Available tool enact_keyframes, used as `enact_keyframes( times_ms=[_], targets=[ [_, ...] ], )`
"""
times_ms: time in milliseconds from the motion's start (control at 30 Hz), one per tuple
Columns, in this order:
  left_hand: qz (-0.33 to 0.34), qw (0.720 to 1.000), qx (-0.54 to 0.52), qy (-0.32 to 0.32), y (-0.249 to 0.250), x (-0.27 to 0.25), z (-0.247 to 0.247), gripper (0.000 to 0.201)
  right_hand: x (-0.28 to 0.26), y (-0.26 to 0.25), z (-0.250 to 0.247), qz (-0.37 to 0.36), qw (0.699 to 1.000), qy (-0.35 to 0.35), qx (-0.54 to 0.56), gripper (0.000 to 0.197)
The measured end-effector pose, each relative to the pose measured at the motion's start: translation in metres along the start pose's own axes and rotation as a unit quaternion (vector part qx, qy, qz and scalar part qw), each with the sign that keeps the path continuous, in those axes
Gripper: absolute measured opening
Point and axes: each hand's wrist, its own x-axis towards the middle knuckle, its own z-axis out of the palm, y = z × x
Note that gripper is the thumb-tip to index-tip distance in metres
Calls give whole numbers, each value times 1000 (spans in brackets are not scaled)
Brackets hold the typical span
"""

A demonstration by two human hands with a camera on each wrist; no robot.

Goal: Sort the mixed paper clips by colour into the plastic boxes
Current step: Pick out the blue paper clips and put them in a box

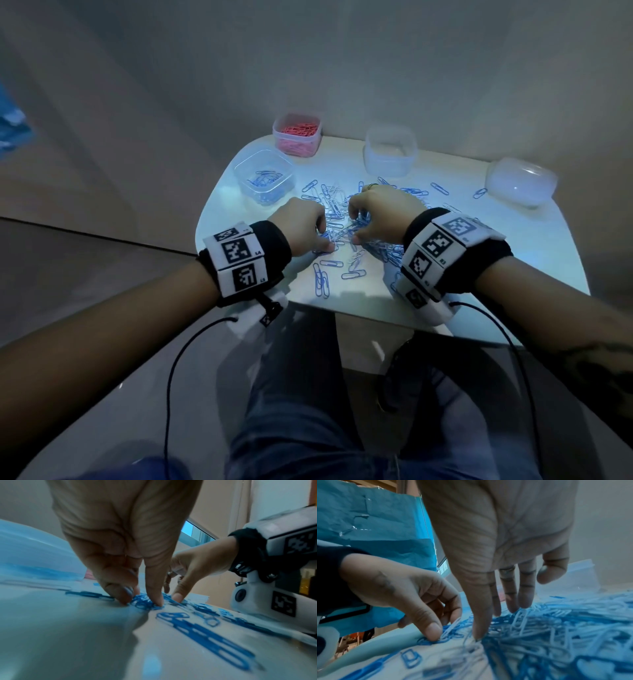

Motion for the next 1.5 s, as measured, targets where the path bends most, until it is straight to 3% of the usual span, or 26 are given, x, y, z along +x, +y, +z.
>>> enact_keyframes(
  times_ms=[133,400,500,767,900,1000,1100,1167,1267,1300,1400,1500],
  targets=[
    [1,1000,-29,-5,-1,1,-2,22,-1,4,-5,1,1000,-21,2,40],
    [6,998,51,-34,5,0,-3,11,-4,-9,-5,-57,998,-2,40,38],
    [12,998,53,-33,5,-3,-4,20,-1,-15,-2,-71,997,-13,40,34],
    [41,999,23,-24,0,-7,-8,18,11,-20,6,-58,998,-28,5,28],
    [46,998,45,-17,0,-7,-7,24,12,-23,4,-46,998,-34,-2,7],
    [52,997,56,-18,2,-6,-5,13,12,-23,4,-41,998,-39,2,15],
    [44,997,50,-25,2,-7,-5,34,11,-26,3,-46,997,-58,10,14],
    [28,999,27,-31,2,-9,-4,29,12,-28,5,-48,997,-60,13,22],
    [12,999,13,-33,1,-10,-4,18,14,-30,6,-47,997,-49,25,14],
    [10,999,14,-30,1,-10,-4,21,14,-31,6,-43,997,-50,29,8],
    [13,999,37,-14,0,-8,-3,37,16,-31,4,-36,997,-61,32,23],
    [13,1000,4,0,-3,-7,-1,37,15,-31,3,-43,997,-54,35,5]
  ],
)
